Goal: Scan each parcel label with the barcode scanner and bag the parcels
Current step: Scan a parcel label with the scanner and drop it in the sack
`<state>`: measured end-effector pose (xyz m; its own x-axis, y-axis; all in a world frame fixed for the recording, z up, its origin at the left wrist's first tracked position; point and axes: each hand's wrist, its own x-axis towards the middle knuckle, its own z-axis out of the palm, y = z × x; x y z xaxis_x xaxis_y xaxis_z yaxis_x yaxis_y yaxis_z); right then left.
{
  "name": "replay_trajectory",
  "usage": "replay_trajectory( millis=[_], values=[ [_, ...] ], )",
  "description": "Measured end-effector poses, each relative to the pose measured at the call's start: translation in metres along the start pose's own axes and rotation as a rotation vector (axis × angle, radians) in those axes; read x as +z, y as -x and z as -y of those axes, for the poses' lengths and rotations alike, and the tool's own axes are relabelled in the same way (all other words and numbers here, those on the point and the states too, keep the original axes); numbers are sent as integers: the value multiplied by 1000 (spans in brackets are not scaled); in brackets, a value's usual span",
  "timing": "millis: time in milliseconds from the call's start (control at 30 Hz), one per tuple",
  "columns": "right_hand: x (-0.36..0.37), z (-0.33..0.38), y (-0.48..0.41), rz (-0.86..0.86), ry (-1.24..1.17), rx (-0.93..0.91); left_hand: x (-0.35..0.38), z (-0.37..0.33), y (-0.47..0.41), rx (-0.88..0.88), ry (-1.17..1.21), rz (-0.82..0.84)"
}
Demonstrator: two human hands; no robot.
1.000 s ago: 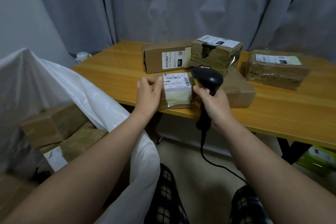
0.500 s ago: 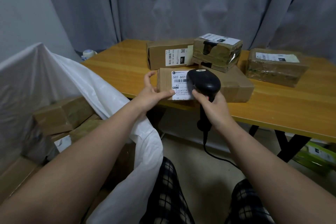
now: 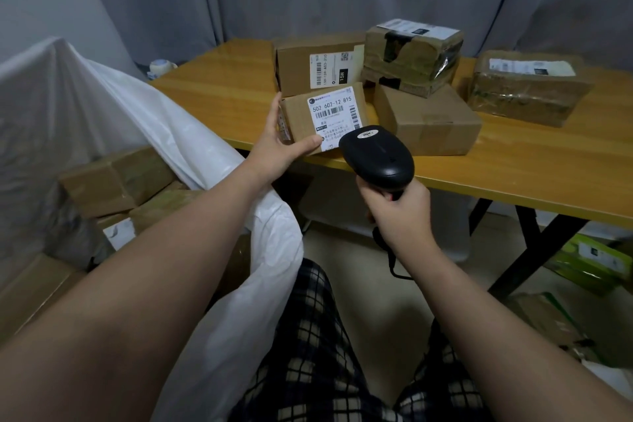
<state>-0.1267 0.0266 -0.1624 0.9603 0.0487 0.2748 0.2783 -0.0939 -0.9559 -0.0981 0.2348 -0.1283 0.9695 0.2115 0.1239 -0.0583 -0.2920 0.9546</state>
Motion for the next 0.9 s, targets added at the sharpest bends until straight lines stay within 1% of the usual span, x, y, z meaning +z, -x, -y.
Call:
replay_trajectory(
  millis=[167, 533, 900],
  values=[
    [-1, -1, 5, -21, -34, 11, -1, 1, -1, -9, -17, 5],
    [0, -12, 8, -15, -29, 21, 0, 0, -1, -29, -19, -1],
    [-1, -13, 7, -29, -6, -41, 1, -1, -1, -45, -7, -2]
  ],
)
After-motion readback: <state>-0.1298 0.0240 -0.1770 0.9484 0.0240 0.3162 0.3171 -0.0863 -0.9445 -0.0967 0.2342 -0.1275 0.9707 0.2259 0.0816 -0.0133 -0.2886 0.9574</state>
